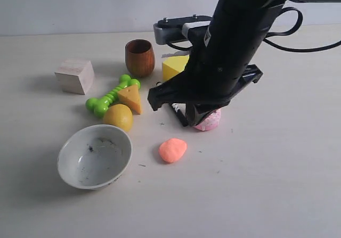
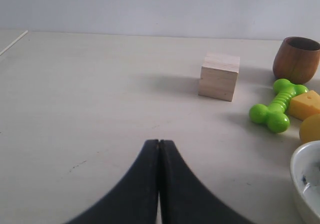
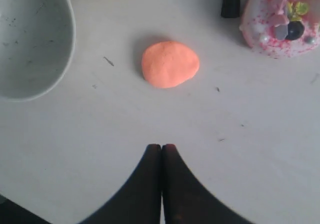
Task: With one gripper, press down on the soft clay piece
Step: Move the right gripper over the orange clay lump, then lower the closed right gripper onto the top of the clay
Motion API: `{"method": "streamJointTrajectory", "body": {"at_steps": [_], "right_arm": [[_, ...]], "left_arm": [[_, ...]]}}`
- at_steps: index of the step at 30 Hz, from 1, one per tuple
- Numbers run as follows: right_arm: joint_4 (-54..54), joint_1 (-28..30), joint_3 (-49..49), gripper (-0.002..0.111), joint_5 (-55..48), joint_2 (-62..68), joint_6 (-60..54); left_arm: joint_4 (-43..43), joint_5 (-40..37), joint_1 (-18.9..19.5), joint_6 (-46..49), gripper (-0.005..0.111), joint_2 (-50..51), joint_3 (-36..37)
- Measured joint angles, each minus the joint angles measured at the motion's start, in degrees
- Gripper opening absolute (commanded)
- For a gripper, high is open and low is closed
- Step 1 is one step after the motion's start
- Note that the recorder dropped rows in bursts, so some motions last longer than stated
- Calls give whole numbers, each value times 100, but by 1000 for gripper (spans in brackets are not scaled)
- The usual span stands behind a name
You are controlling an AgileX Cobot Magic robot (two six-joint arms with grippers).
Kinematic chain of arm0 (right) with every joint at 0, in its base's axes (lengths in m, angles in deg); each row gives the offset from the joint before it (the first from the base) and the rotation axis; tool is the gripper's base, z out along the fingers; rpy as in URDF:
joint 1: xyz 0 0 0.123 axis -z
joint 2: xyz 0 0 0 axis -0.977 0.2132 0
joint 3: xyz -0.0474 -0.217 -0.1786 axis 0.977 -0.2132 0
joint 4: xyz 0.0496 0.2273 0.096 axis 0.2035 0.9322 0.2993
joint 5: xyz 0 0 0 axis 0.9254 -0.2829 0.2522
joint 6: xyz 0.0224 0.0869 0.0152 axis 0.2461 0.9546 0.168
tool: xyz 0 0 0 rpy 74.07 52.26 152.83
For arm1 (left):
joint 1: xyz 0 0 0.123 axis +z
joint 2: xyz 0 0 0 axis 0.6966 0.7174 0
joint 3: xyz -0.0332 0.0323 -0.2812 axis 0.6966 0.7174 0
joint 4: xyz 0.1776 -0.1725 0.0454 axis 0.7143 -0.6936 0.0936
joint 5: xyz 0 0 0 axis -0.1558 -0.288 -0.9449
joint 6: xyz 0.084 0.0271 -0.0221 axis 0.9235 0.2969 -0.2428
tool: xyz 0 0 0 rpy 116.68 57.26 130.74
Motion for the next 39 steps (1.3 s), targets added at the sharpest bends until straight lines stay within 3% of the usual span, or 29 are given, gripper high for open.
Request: {"method": "streamJointTrajectory", "body": {"at_steps": [10,22,39], "right_arm": [[793,0,129,0,210,753,894],[426,-131,1991,0,-687,1963,1663],[459,-143,2065,0,-666,2179,1701]], "left_arm": [[0,0,0,0,0,0,0],[0,0,0,0,0,0,0],[0,0,0,0,0,0,0]]}}
